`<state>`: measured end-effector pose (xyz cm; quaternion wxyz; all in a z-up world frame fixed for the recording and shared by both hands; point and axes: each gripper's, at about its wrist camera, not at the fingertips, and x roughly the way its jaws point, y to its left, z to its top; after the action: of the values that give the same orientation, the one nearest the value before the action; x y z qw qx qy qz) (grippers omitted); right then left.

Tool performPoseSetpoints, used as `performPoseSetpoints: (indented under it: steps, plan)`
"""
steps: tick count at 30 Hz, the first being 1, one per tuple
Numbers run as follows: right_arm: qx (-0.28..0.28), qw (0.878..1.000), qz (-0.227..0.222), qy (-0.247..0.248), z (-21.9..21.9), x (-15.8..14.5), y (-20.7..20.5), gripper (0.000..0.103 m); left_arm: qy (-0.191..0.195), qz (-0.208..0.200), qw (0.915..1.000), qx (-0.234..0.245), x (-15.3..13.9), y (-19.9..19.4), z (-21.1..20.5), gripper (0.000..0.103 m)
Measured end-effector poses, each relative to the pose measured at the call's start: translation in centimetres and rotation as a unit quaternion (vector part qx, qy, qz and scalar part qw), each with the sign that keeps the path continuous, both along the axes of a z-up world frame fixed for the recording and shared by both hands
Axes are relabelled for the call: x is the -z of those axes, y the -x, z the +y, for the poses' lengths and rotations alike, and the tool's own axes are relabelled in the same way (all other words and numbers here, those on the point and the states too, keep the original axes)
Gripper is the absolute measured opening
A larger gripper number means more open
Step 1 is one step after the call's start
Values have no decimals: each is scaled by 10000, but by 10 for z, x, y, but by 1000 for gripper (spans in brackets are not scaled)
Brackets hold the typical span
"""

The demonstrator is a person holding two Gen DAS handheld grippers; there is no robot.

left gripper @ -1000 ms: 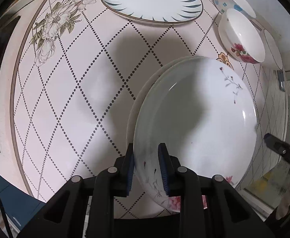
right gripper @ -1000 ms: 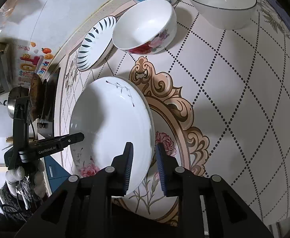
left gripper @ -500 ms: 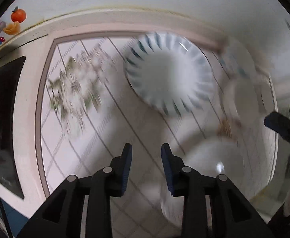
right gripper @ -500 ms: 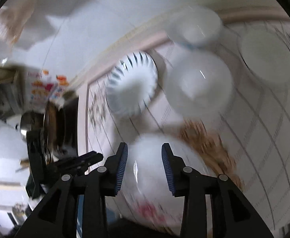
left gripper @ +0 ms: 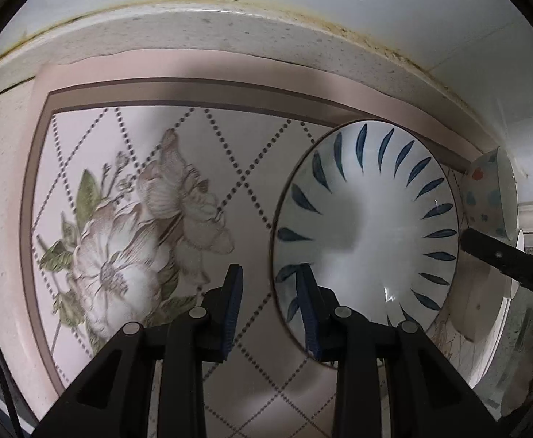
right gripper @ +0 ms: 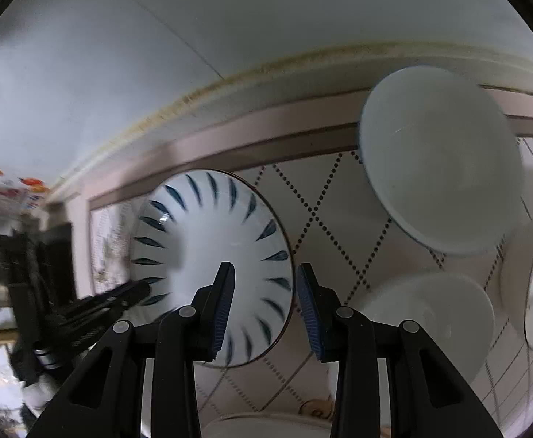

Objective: Organize plates and bowls

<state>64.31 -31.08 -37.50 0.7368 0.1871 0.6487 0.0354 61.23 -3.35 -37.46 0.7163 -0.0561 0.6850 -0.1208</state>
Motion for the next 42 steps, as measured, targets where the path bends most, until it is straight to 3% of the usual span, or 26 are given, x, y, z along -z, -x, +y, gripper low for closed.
performPoseSetpoints:
  steps: [3, 7, 12, 22, 34, 42]
  plan:
    - [-134, 9994, 156, 277, 2, 13, -6, 37, -60, -206, 9997, 125, 1, 2, -6, 27]
    - [-364, 9980, 234, 470, 7, 25, -8, 10, -98, -391, 9988, 263, -3, 8, -20, 16]
    - [-418, 9976, 127, 531, 11, 23, -5, 10, -184, -485, 9984, 236, -8, 15, -25, 16]
    - [-479, 9985, -120, 231, 7, -6, 20, 10, -108, -865, 9959, 252, -68, 49, -13, 16]
    - [-721, 9952, -661, 101, 13, -80, 102, 10, -34, -1314, 9904, 428, -143, 126, -16, 16]
    - [-804, 9937, -782, 74, -1, -100, 170, 10, -30, -1427, 9890, 382, -149, 171, -29, 16]
